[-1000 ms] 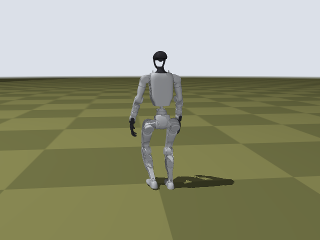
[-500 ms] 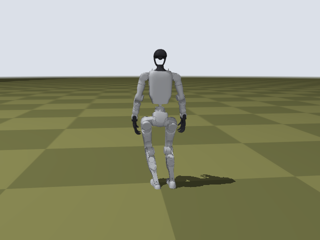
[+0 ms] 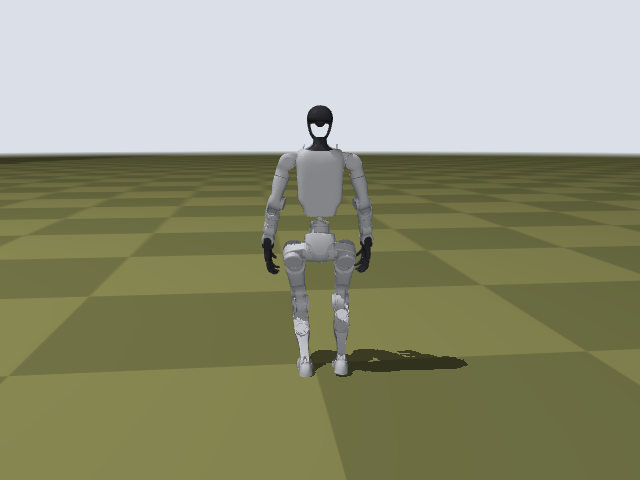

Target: Run

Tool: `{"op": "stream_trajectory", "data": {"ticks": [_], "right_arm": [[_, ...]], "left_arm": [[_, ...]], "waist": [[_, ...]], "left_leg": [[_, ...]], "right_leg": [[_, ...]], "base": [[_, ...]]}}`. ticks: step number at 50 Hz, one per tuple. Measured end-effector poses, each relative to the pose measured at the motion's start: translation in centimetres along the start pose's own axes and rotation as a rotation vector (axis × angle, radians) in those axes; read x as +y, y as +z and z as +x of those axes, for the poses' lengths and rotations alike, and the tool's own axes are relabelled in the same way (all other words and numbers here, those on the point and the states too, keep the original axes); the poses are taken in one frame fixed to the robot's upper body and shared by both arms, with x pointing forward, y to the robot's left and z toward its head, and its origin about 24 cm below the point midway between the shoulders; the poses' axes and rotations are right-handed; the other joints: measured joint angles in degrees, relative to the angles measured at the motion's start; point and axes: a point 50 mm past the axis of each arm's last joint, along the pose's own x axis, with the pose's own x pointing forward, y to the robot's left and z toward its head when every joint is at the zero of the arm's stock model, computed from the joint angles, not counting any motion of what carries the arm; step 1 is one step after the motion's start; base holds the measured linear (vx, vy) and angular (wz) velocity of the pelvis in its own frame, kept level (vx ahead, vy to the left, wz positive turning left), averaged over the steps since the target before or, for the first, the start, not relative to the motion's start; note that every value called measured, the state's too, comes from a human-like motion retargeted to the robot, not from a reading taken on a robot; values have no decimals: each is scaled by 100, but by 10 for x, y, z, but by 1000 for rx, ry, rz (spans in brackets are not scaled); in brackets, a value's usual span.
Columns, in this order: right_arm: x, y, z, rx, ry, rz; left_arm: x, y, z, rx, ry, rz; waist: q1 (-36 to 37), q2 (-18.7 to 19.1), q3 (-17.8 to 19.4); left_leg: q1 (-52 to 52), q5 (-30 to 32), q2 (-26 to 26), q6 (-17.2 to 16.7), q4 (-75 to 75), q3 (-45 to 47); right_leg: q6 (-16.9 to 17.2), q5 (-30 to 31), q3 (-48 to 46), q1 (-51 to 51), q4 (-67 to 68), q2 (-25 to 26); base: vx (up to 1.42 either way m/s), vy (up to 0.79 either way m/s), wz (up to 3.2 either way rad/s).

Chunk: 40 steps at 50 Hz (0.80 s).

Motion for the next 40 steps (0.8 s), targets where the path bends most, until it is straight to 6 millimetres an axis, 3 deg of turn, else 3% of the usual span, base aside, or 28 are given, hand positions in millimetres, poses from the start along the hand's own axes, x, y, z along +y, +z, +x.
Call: {"op": "stream_trajectory", "data": {"ticks": [3,6,10,12,15,18,23,27,29,33,35,38,40], "right_arm": [[-2,6,1,-7,-34,-68],[-4,10,3,1,-62,-117],[-7,-7,0,54,-66,-127],[-10,-15,-2,82,-59,-122],[-12,-28,-6,128,-39,-109],[-15,-35,-8,141,-31,-78],[-22,-24,-8,74,-70,-56],[-18,-4,-5,-2,-79,-113],[-15,11,-2,-41,-94,-174],[-10,31,2,-88,-114,-247],[-10,29,1,-90,-116,-253],[-13,22,-1,-79,-114,-254],[-15,17,-3,-69,-107,-265]], "left_arm": [[2,11,1,-25,57,25],[5,19,2,-44,96,21],[-1,14,2,-53,73,7],[-3,9,2,-45,49,-27],[-8,-1,1,-25,5,-68],[-7,-10,-1,2,-9,-71],[0,-19,-5,15,20,-10],[4,-16,-6,8,65,85],[5,-4,-4,-14,96,143],[7,25,-2,-100,129,199],[6,31,-3,-140,119,206],[4,35,-5,-186,85,165],[6,38,-8,-212,71,149]], "waist": [[-250,-234,-87],[-473,-393,-252],[-254,-254,-117],[-46,-67,-126],[5,-28,-326],[61,-15,-425],[127,-5,-417],[183,-56,-286],[28,-215,-278],[-157,-369,-284],[-5,-251,-172],[77,-80,-344],[48,-56,-548]], "left_leg": [[-603,-91,-310,234,266,173],[-874,-91,-554,362,116,287],[66,-21,-367,167,-422,180],[503,849,-74,-202,-985,144],[567,1993,-97,-492,-1663,117],[447,2258,-165,-523,-1659,73],[184,1449,-183,-286,-849,72],[-232,-27,-188,116,328,108],[-657,-91,-353,302,496,247],[-683,-91,-525,414,271,326],[-67,-22,-368,222,-22,189],[368,1599,-74,-343,-1097,167],[286,2447,-30,-599,-1533,202]], "right_leg": [[21,-568,-100,-576,769,-554],[82,-581,-36,-960,1033,-874],[246,149,97,-244,382,-457],[220,953,49,107,-257,-253],[141,1725,133,129,-815,-291],[111,1926,185,45,-876,-267],[100,1310,114,-50,-460,-207],[-56,-149,-52,-289,505,-262],[-120,-566,-139,-662,977,-631],[-85,-546,-105,-794,1099,-853],[38,-90,-24,-273,582,-473],[293,1492,98,78,-543,-184],[387,2200,159,-20,-960,-200]], "base": [[-12,-5,69],[0,-3,55],[19,-1,-62],[19,0,-81],[7,-1,-13],[0,0,0],[-7,-2,-14],[-12,-5,-4],[-20,-6,72],[0,-5,22],[20,-3,-83],[14,-2,-47],[3,-1,-1]]}}
